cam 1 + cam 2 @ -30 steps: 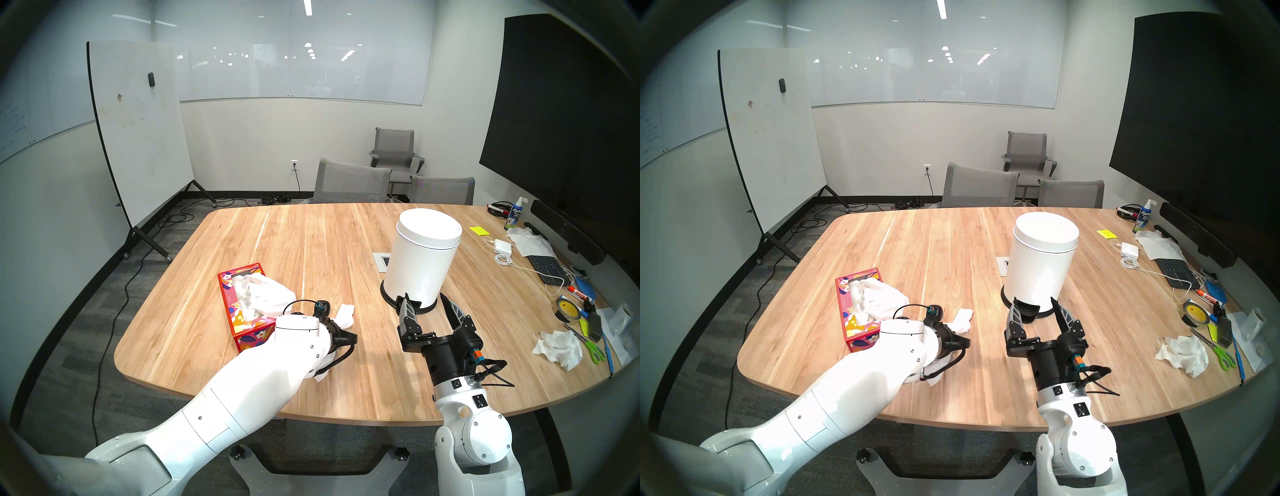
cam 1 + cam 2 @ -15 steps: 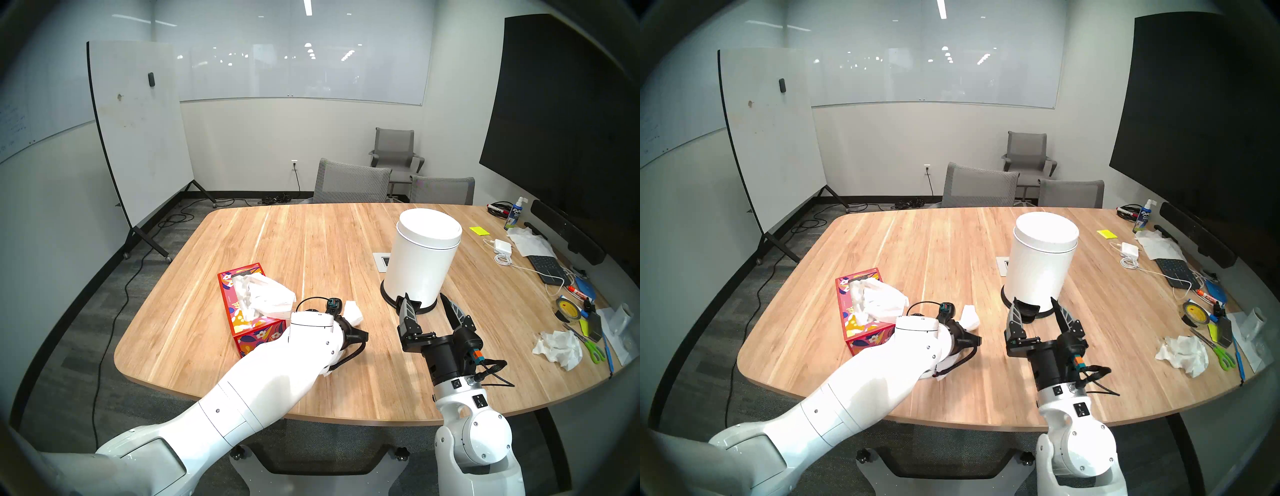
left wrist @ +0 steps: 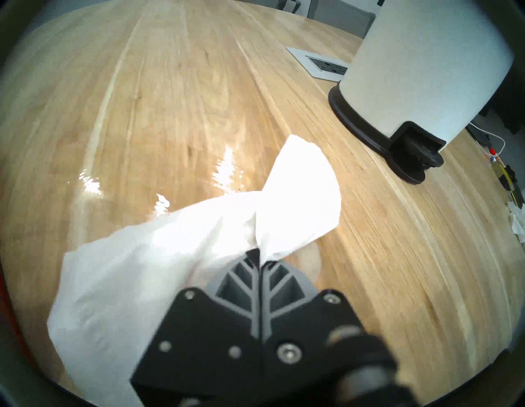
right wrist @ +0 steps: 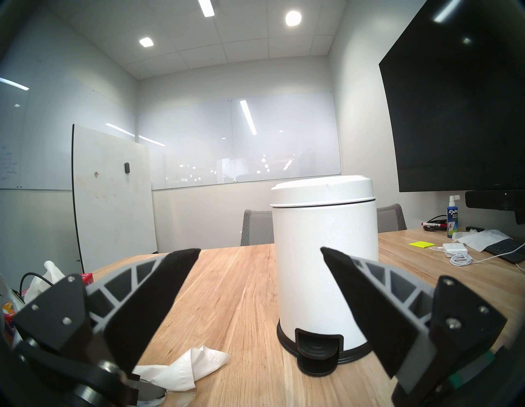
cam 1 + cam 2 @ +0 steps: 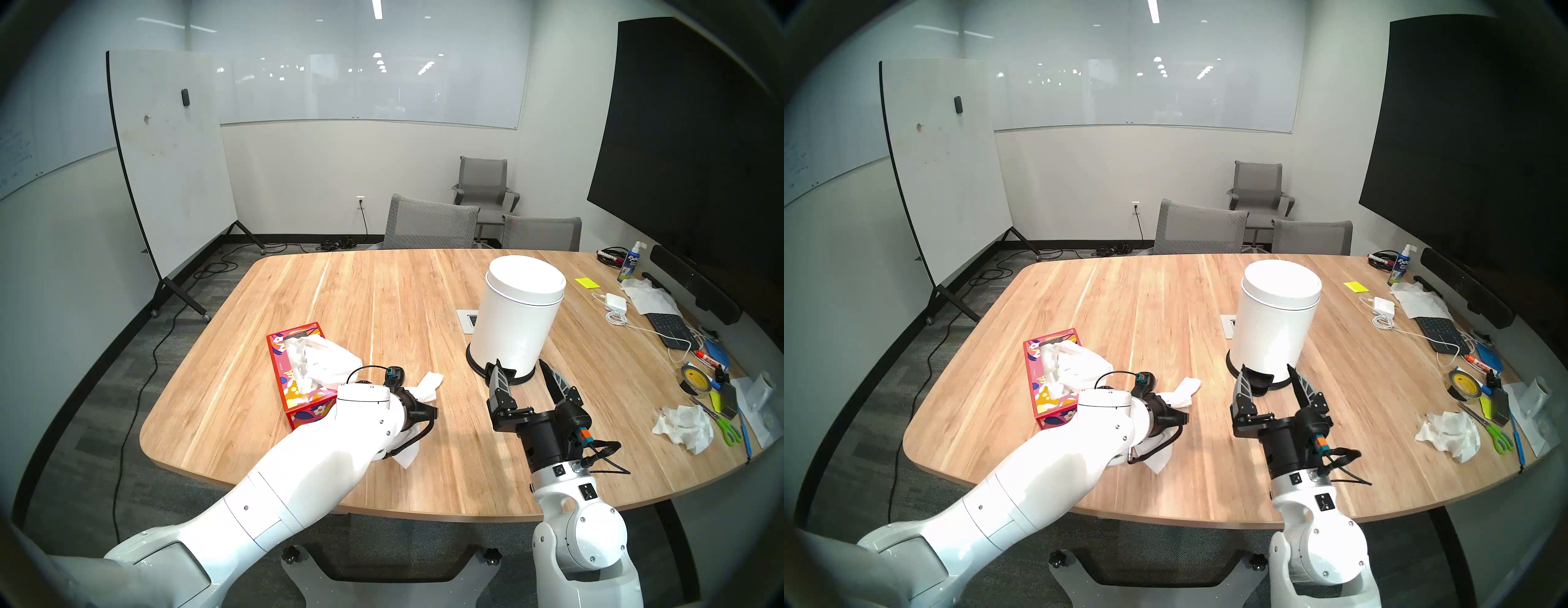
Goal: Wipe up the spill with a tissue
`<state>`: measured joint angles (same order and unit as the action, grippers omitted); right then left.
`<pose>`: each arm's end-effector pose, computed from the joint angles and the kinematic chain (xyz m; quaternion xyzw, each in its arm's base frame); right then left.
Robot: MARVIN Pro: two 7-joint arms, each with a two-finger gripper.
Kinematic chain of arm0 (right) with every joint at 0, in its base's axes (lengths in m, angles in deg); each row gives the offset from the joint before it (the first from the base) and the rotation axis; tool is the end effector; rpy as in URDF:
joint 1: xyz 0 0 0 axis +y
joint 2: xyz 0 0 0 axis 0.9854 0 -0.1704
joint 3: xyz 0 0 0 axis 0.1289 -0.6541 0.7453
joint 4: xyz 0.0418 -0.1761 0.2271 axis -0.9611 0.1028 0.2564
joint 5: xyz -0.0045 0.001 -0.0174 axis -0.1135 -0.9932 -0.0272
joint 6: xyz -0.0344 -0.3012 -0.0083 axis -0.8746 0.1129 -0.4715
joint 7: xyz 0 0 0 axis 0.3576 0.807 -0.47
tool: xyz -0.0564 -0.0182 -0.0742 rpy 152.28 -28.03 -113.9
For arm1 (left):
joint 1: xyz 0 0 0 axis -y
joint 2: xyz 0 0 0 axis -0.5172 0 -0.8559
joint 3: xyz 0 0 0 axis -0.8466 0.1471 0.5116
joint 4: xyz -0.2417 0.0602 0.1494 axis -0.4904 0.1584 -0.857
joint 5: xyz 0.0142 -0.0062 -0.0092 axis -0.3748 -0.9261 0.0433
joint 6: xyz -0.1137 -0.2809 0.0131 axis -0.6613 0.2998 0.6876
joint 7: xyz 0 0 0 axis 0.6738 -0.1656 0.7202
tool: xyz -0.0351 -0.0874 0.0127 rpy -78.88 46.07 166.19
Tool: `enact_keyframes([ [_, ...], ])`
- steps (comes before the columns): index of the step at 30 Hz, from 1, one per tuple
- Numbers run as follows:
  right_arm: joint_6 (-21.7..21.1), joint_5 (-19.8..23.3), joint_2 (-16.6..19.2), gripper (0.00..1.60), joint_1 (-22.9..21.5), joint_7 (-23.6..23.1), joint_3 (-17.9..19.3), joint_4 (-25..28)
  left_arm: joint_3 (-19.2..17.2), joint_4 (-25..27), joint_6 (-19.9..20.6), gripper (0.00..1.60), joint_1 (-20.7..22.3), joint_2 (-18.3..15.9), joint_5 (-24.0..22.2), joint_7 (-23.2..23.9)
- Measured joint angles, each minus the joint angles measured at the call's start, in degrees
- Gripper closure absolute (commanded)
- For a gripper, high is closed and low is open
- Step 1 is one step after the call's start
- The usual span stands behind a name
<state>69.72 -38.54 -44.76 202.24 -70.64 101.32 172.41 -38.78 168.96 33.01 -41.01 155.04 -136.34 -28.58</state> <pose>0.2555 -0.0001 -0.2620 -0.6250 -0.0037 -0.7787 0.0554 0.3966 -0.1535 -0.3273 0.9138 -0.0731 0.3640 0.1647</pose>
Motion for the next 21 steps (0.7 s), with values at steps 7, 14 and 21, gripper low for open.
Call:
enact_keyframes([
  [7, 0.0, 0.0, 0.0, 0.00, 0.0, 0.0, 0.0, 0.0, 1.1, -2.4, -0.7, 1.60, 1.7, 1.0, 0.8, 0.8],
  [14, 0.0, 0.0, 0.0, 0.00, 0.0, 0.0, 0.0, 0.0, 3.0, -6.6, -2.0, 1.60, 4.2, 4.3, 2.5, 0.8],
  [21, 0.0, 0.0, 0.0, 0.00, 0.0, 0.0, 0.0, 0.0, 4.4, -10.2, -3.1, 1.60, 6.1, 7.2, 3.6, 1.0],
])
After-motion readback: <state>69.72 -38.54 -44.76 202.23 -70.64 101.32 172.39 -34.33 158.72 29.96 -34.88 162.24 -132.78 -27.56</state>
